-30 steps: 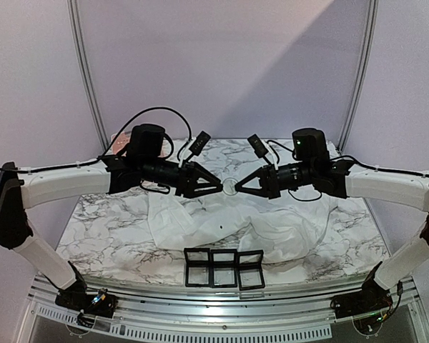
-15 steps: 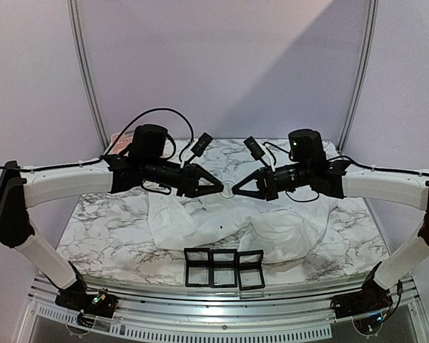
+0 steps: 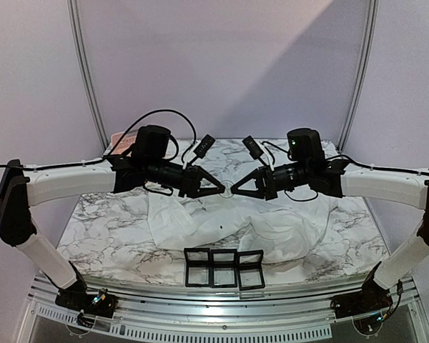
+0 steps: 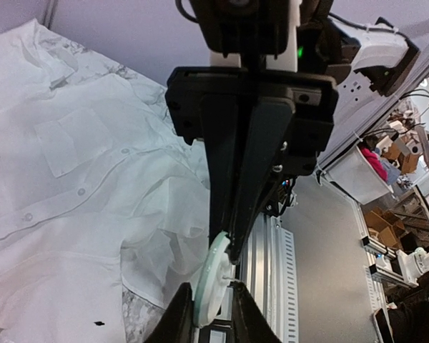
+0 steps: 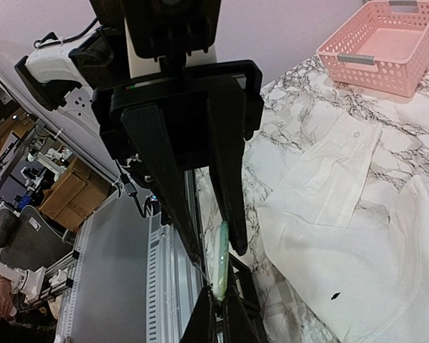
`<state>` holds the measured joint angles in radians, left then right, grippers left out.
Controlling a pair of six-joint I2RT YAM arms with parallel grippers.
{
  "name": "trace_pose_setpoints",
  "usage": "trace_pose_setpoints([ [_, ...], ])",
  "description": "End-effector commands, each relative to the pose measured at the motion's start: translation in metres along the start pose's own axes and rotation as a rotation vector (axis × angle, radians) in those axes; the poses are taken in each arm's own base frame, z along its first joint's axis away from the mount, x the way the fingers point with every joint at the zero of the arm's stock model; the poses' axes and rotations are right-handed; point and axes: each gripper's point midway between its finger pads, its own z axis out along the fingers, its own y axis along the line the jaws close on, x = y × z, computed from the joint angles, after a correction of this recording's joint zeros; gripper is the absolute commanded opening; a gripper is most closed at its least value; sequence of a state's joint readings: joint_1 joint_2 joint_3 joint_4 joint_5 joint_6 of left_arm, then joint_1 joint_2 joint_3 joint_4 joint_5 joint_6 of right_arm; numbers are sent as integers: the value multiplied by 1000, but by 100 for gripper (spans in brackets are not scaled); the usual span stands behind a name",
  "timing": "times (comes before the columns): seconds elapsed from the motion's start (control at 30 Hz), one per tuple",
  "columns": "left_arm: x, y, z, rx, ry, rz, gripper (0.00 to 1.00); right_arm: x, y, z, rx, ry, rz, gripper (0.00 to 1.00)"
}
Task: Remove the brooch from the garment
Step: Pass from the right arm to the left
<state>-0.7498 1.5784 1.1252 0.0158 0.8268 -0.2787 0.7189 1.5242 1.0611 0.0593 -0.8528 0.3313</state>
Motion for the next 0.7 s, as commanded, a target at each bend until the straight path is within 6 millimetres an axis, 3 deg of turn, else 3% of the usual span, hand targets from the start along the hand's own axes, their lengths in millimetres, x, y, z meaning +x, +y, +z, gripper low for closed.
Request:
trace_pose_setpoints([
  [0.0, 2, -6, 7, 32, 21, -1, 13, -4, 3, 4, -15, 9, -11, 0],
  [0.17, 2, -6, 8, 40, 23, -3, 0, -3, 1, 5, -7, 12, -11, 0],
  [0.37, 2, -8, 8, 45, 24, -1, 0, -6, -1, 2, 23, -10, -24, 0],
  [0.43, 1, -7, 7, 37, 20, 0, 0, -8, -2, 1, 38, -22, -29, 10],
  [0.53, -4, -5, 2, 4, -6, 9, 0, -12, -3, -3, 63, -47, -41, 33],
  [0.67, -16, 1, -11, -40, -81, 3, 0, -20, -1, -12, 106, -97, -69, 53],
])
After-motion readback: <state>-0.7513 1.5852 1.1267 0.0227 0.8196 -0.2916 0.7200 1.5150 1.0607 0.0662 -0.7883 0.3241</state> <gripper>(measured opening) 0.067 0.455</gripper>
